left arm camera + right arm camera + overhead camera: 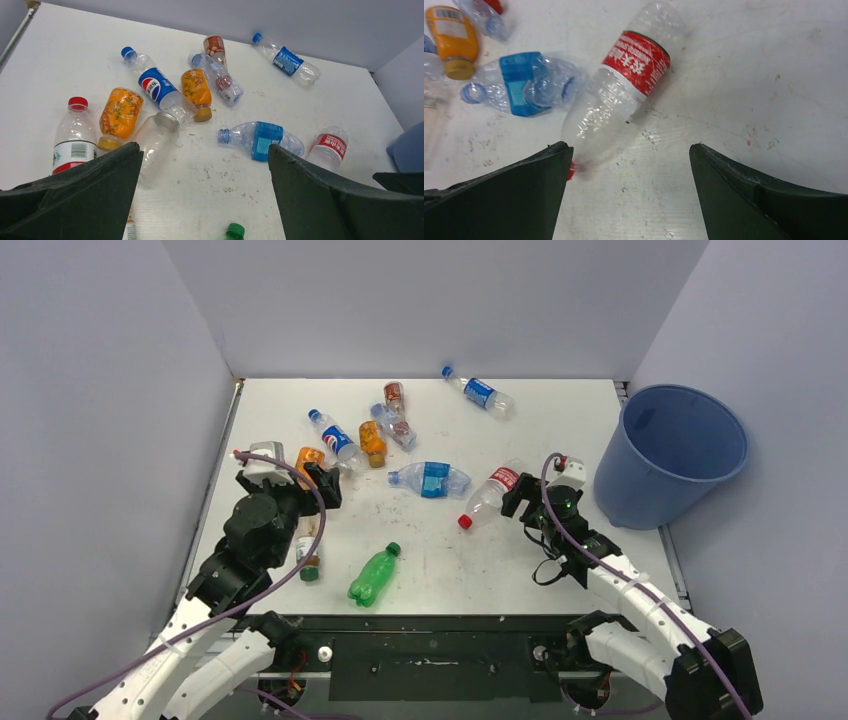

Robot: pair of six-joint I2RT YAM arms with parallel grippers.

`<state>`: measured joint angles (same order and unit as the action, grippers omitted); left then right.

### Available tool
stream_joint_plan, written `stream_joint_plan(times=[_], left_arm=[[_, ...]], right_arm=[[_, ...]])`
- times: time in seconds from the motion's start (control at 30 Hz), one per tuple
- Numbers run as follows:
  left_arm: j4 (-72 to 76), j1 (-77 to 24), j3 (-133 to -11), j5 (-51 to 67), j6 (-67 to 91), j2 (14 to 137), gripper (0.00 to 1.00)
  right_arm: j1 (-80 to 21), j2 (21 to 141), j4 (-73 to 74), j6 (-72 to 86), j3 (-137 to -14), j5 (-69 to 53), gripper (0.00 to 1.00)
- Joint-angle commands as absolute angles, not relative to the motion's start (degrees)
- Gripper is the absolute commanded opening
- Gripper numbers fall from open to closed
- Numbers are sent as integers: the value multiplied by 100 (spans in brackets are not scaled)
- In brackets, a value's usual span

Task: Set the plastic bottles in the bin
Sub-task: Pick up the plastic bottle at the center of the board.

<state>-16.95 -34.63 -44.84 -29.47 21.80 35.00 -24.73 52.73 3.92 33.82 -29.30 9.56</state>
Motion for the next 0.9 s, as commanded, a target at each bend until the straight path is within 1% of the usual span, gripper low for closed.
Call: stream_joint_plan(times=[0.0,0.23,0.37,0.5,0.63,0.87], left_arm=[[-1435,-3505,-4576,-2472,1951,3768,96],[-1507,-3532,-4676,-2027,1969,4081,96],[-1479,-3559,-4646,-2004,1960,4056,96],[-1458,-3576,-4632,-2012,1953,4018,96],[-1451,-3594,-4619,-2033,1959,3975,96],[-1412,-3621,-4597,-1989,1960,3933,96]], right_arm=[[-2403,5664,50,3784,-2700,781,90],[-2170,6275,-813,4511,-2563,816,90],[-2097,6577,-1123,4913,-2680,985,90],[-1823,7176,-1293,5235,-2917,903,90],[-1639,7836,-1479,5401,-3154,774,90],[-1627,8463,-1762,5519,-3410,720,90]])
